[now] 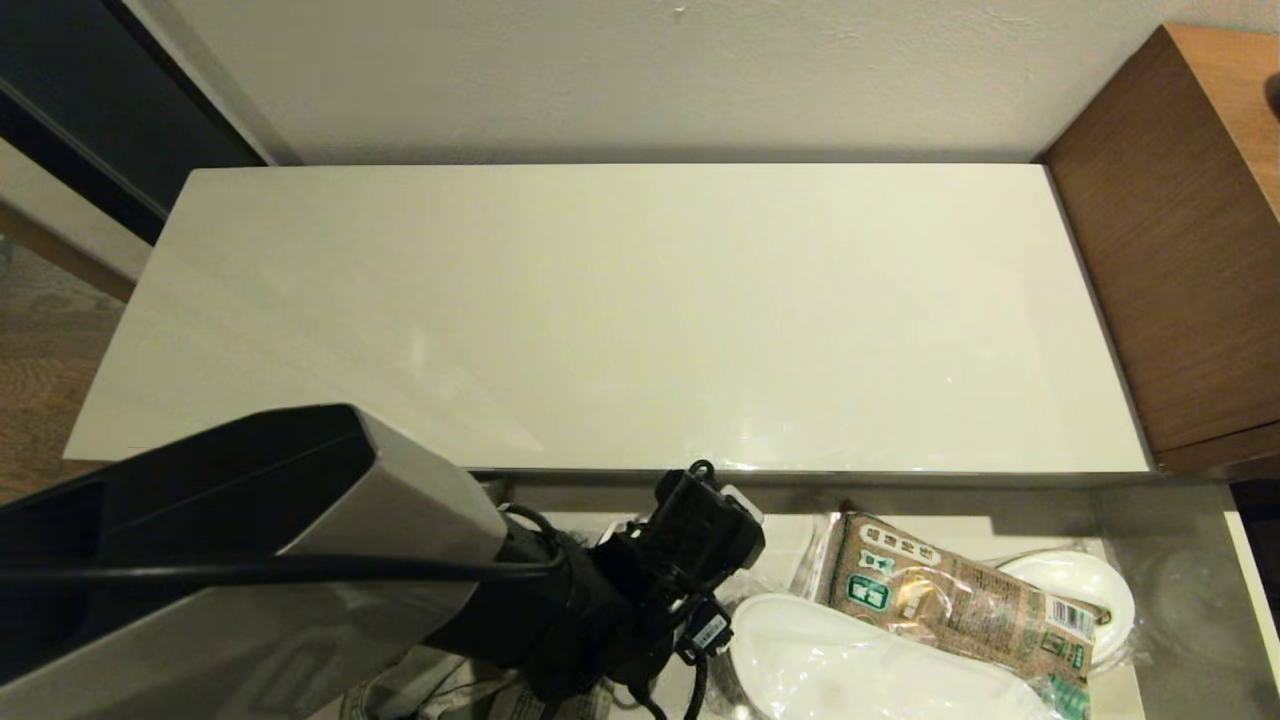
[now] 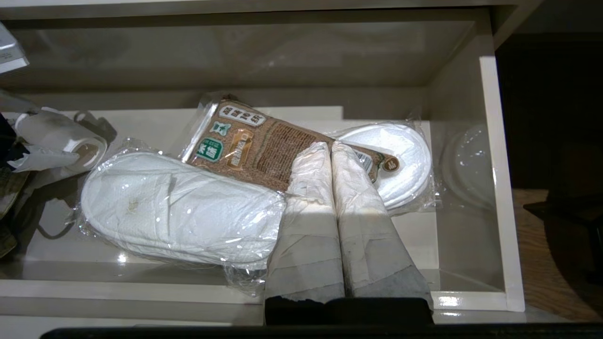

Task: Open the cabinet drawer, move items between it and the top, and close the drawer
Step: Take out the disposable slippers from the drawer

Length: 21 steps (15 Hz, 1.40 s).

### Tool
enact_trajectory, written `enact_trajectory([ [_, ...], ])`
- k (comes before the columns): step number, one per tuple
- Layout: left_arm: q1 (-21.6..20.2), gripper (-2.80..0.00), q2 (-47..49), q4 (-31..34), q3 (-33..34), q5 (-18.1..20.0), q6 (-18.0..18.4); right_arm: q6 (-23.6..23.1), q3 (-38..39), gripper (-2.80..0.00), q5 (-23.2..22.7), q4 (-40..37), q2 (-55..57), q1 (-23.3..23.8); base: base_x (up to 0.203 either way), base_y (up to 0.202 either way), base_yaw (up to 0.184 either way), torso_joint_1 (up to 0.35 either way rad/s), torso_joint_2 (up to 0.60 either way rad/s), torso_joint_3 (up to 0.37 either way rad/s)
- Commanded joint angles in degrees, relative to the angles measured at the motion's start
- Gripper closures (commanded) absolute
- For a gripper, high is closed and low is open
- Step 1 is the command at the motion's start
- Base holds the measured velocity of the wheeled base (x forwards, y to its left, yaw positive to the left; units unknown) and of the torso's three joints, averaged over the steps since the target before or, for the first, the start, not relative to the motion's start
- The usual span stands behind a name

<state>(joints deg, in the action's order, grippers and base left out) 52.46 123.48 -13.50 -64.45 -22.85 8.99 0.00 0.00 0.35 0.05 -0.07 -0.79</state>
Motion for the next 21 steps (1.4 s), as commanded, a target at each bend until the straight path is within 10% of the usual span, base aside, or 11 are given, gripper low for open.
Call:
enact_trajectory([
  [1,-0.1,-2.80,0.5,-0.3,0.7,-0.1,-0.3,0.0,0.1,0.00,0.0,0.0,-1.2,0.0,0.000,0.000,0.000,0.000,0.00,0.000],
  [10,0.0,-2.80,4.2,-5.9,4.5,-0.6,-1.8,0.0,0.1,0.00,0.0,0.0,-1.2,0.0,0.000,0.000,0.000,0.000,0.00,0.000],
  [21,-2.4,-2.80,5.8,-7.2,3.4,-11.7,-0.5,0.0,0.1,0.00,0.0,0.0,-1.2,0.0,0.000,0.000,0.000,0.000,0.00,0.000],
])
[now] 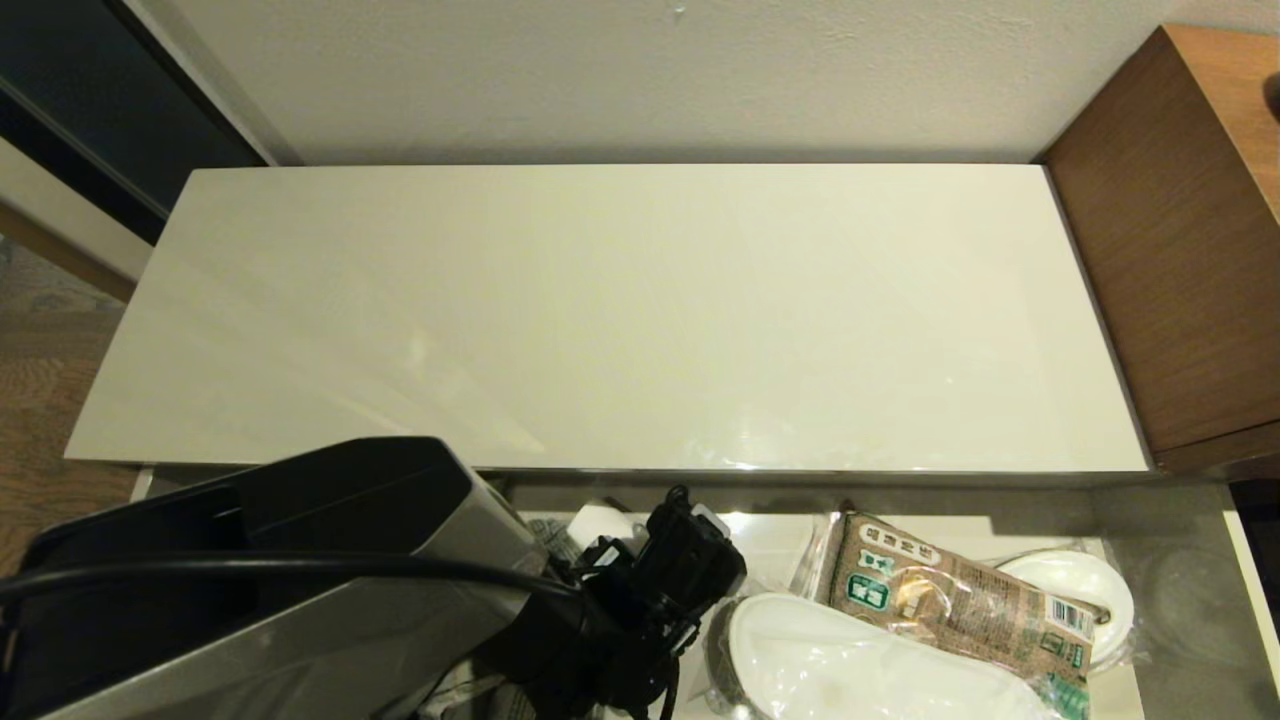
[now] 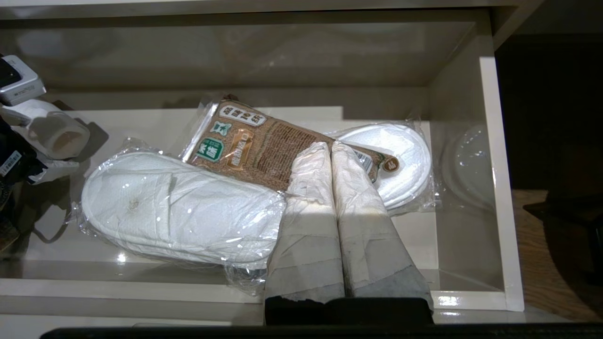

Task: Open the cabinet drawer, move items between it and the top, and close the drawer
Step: Take out the disposable slippers from the drawer

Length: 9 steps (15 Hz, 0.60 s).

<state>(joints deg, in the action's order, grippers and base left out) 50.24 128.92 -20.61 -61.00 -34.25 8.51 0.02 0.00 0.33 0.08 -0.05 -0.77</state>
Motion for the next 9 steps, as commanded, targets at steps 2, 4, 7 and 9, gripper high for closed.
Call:
enact_trajectory([
  [2,-0.5,-2.80,0.5,-0.2,0.2,-2.8,-0.7,0.0,0.1,0.00,0.0,0.0,-1.3,0.0,0.000,0.000,0.000,0.000,0.00,0.000],
  [4,-0.9,-2.80,1.0,-0.2,-0.2,-4.3,-1.7,0.0,0.1,0.00,0.0,0.0,-1.3,0.0,0.000,0.000,0.000,0.000,0.00,0.000],
  [7,-0.9,-2.80,0.8,-0.2,-0.3,-4.9,-1.7,0.0,0.1,0.00,0.0,0.0,-1.3,0.0,0.000,0.000,0.000,0.000,0.00,0.000],
  [9,-0.9,-2.80,0.8,-0.2,-0.3,-4.9,-1.7,0.0,0.1,0.00,0.0,0.0,-1.3,0.0,0.000,0.000,0.000,0.000,0.00,0.000],
])
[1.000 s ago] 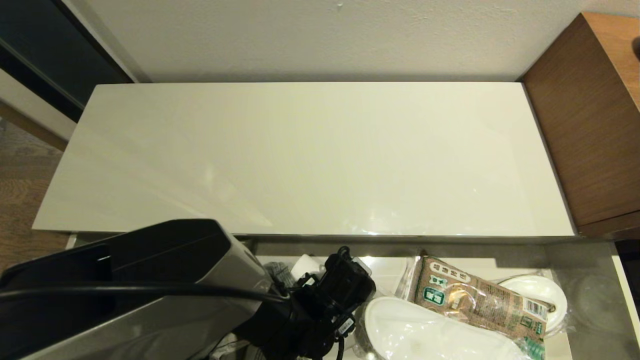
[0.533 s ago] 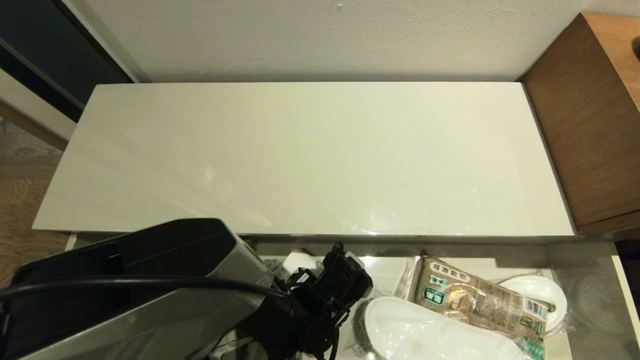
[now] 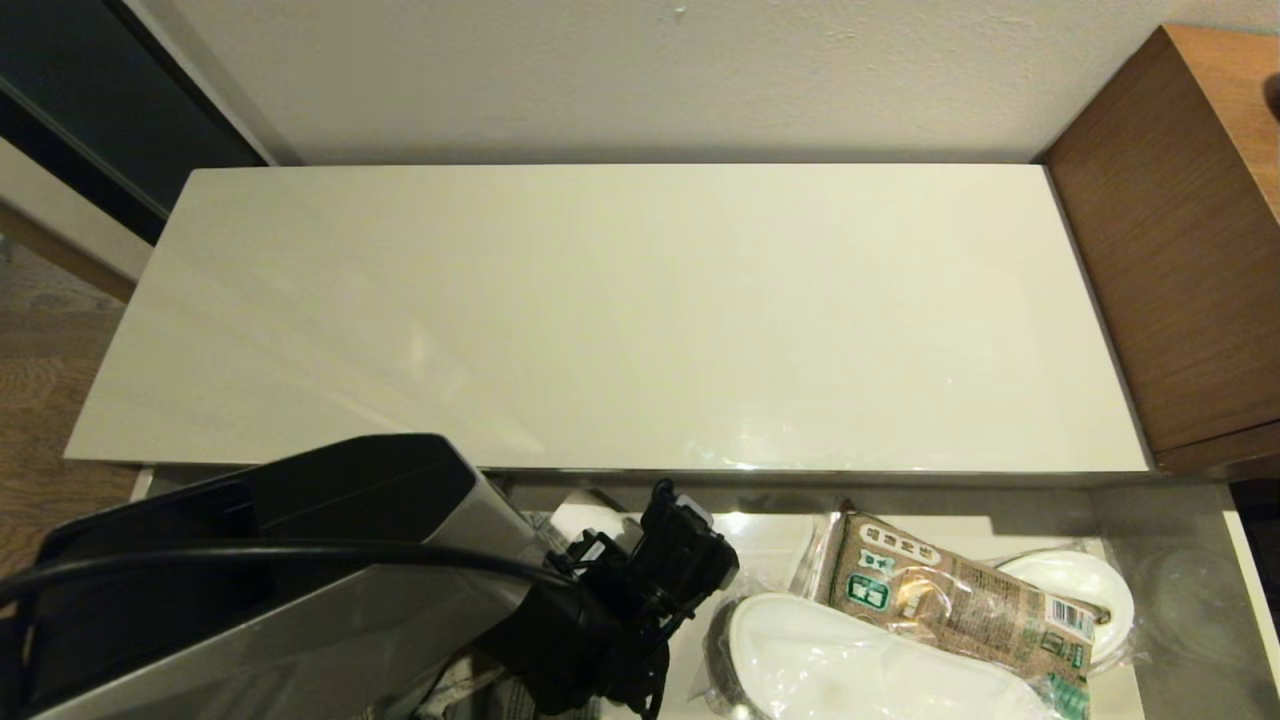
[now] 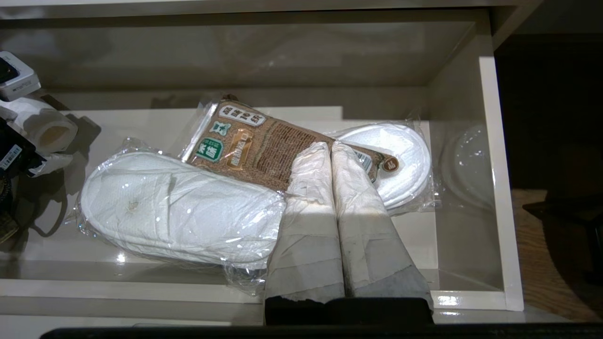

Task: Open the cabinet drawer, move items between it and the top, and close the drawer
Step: Take out the disposable slippers from the drawer

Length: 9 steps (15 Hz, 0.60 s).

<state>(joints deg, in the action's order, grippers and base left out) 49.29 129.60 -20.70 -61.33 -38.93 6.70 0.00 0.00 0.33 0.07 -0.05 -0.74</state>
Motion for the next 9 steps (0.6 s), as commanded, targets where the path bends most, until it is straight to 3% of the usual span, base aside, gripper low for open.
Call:
enact_trajectory([
  [1,-0.2,-2.80,0.3,-0.1,-0.4,-1.0,-0.1,0.0,0.1,0.00,0.0,0.0,-1.3,0.0,0.000,0.000,0.000,0.000,0.00,0.000],
  [5,-0.4,-2.80,1.1,-0.1,-1.2,-4.0,-2.5,0.0,0.1,0.00,0.0,0.0,-1.3,0.0,0.000,0.000,0.000,0.000,0.00,0.000],
  [9,-0.3,-2.80,0.7,0.0,0.3,-4.0,-5.1,0.0,0.1,0.00,0.0,0.0,-1.3,-0.1,0.000,0.000,0.000,0.000,0.00,0.000],
])
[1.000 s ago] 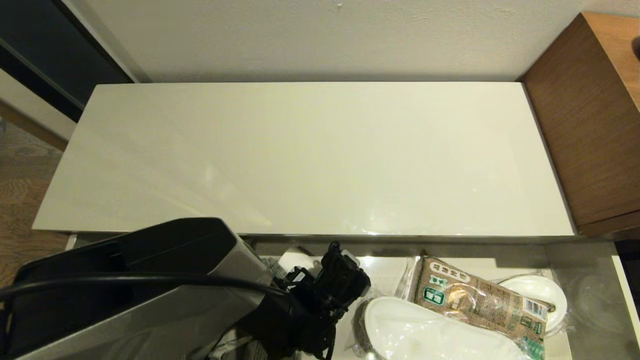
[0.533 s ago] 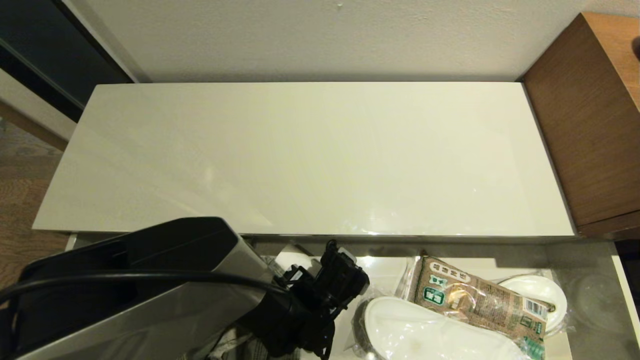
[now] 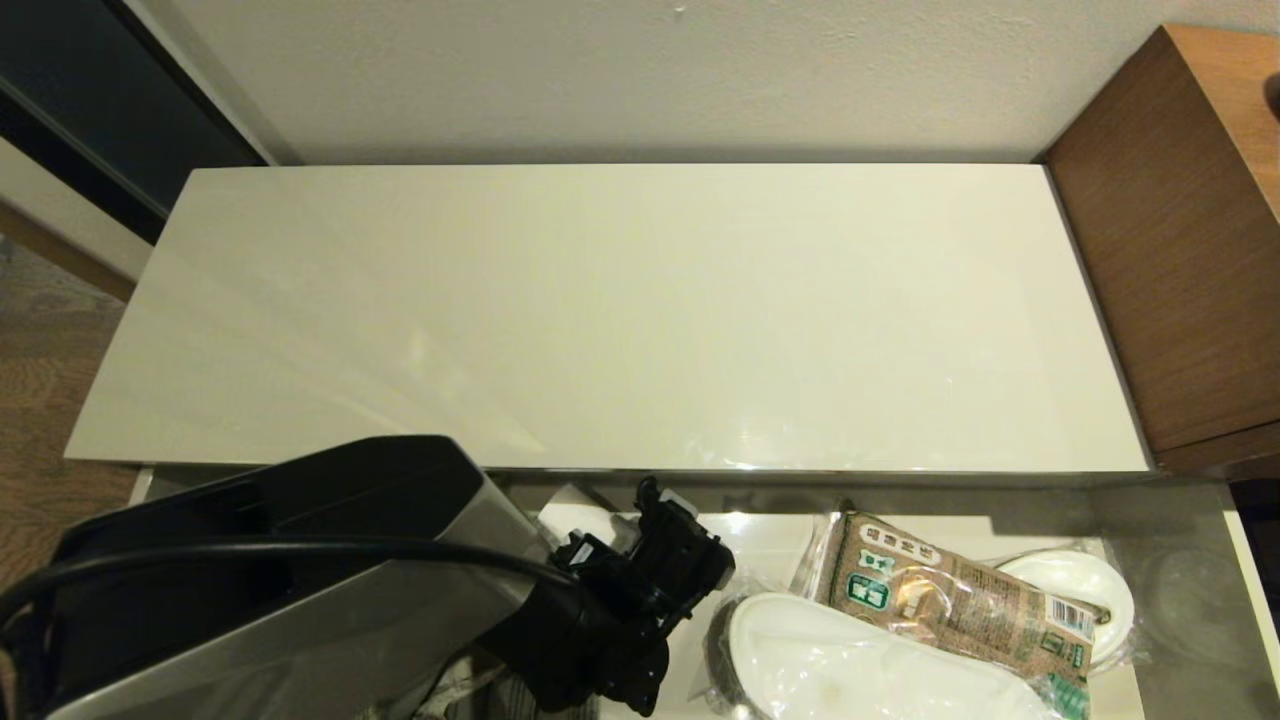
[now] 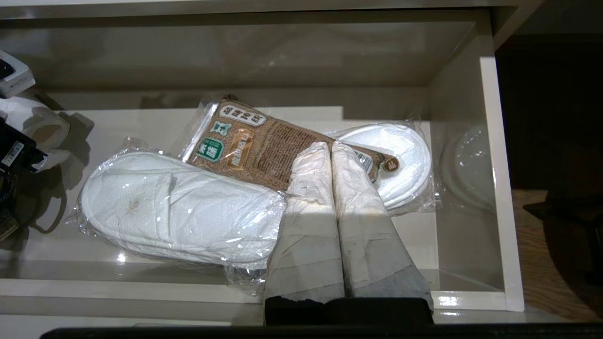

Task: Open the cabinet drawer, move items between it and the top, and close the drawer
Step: Take out the disposable slippers from the drawer

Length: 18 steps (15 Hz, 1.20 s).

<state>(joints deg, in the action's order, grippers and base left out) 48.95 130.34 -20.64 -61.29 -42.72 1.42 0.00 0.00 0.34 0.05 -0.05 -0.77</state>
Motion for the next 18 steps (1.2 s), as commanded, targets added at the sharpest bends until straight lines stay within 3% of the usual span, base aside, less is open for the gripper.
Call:
enact_trajectory([
  [1,0.6,-2.80,-0.1,-0.1,0.9,-0.1,-1.2,0.0,0.1,0.00,0.0,0.0,-1.3,-0.1,0.000,0.000,0.000,0.000,0.00,0.000],
  [3,1.2,-2.80,-0.1,0.1,1.1,0.1,-1.5,0.0,0.1,0.00,0.0,0.0,-1.3,0.0,0.000,0.000,0.000,0.000,0.00,0.000],
  [5,4.4,-2.80,-0.2,0.7,2.2,0.6,-1.9,0.0,0.1,0.00,0.0,0.0,-1.3,0.0,0.000,0.000,0.000,0.000,0.00,0.000],
  [13,5.7,-2.80,-4.0,1.5,5.9,0.6,-2.7,0.0,0.1,0.00,0.0,0.0,-1.3,0.0,0.000,0.000,0.000,0.000,0.00,0.000],
  [18,3.3,-2.80,-4.8,3.9,4.5,0.6,-8.8,0.0,0.1,0.00,0.0,0.0,-1.3,0.0,0.000,0.000,0.000,0.000,0.00,0.000],
])
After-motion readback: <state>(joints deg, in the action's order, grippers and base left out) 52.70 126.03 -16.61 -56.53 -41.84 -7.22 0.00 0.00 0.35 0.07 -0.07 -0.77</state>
